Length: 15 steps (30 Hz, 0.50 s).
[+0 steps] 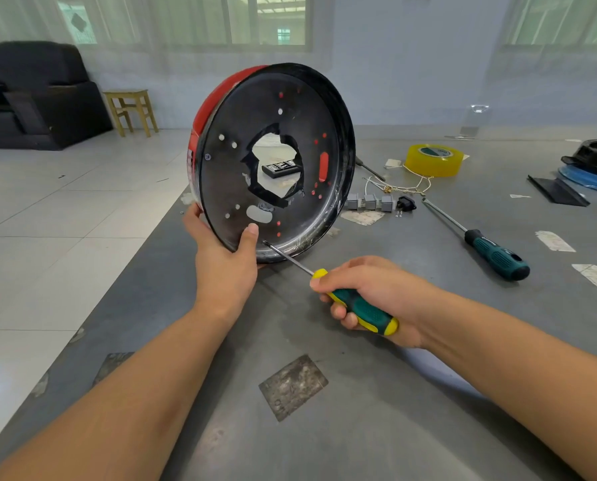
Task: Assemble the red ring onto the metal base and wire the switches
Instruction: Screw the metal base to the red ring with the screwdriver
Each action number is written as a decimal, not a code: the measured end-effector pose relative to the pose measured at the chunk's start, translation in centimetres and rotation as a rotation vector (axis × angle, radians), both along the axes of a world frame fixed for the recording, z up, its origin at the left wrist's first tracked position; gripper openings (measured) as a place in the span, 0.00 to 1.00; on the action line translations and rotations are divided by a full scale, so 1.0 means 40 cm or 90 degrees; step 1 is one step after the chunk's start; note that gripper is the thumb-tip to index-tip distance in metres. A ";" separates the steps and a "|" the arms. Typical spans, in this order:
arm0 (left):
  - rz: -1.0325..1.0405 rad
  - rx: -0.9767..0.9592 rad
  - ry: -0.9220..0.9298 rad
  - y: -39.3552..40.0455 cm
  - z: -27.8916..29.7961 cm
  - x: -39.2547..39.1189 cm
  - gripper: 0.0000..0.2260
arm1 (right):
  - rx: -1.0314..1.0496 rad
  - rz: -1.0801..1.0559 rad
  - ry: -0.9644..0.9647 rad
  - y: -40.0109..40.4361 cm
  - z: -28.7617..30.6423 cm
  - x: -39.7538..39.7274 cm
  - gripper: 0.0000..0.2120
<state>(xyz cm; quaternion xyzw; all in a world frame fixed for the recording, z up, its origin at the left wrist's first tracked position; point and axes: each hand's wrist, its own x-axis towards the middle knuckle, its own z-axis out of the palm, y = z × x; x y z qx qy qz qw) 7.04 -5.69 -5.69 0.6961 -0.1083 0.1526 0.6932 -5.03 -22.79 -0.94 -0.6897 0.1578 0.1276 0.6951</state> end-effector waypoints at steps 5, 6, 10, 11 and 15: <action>0.043 0.039 -0.041 -0.002 0.000 -0.002 0.29 | -0.076 0.000 -0.008 0.006 -0.005 -0.004 0.15; 0.050 0.050 -0.048 -0.002 0.001 -0.003 0.29 | -0.077 0.007 -0.008 0.009 -0.007 -0.006 0.15; 0.055 0.082 -0.045 -0.004 0.008 -0.010 0.29 | -0.074 0.025 0.026 0.005 0.001 -0.010 0.20; 0.056 0.089 -0.045 -0.004 0.008 -0.011 0.28 | -0.064 0.026 0.032 0.001 0.004 -0.011 0.21; 0.062 0.104 -0.042 -0.006 0.009 -0.013 0.29 | -0.069 0.002 0.011 0.004 0.005 -0.016 0.17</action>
